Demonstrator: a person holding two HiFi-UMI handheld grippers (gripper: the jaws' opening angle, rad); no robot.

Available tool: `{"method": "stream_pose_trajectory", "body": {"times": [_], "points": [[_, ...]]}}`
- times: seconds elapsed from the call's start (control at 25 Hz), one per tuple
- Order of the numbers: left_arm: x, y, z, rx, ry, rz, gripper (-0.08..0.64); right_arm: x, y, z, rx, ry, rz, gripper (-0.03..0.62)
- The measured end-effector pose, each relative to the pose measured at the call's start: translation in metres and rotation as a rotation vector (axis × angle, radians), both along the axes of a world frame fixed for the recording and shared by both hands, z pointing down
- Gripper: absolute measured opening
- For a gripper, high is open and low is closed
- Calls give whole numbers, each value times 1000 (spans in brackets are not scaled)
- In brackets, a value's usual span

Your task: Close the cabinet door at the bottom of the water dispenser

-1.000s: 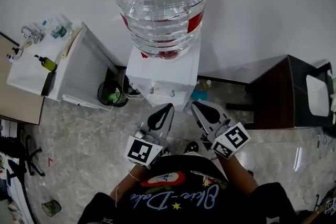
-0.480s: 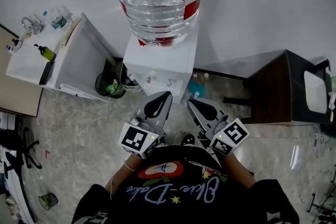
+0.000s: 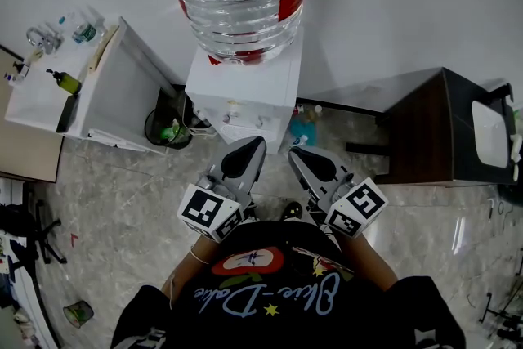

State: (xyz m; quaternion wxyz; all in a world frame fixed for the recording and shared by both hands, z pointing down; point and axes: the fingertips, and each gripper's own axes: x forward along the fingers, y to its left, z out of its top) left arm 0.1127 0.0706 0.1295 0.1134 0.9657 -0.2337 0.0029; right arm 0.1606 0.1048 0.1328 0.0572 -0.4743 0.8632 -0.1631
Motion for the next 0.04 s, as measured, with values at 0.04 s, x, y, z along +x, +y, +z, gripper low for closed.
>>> {"method": "stream_pose_trajectory", "body": {"times": [0.04], "points": [[1, 2, 0, -14, 12, 4, -5, 0, 2, 0, 1, 1, 0, 15]]}}
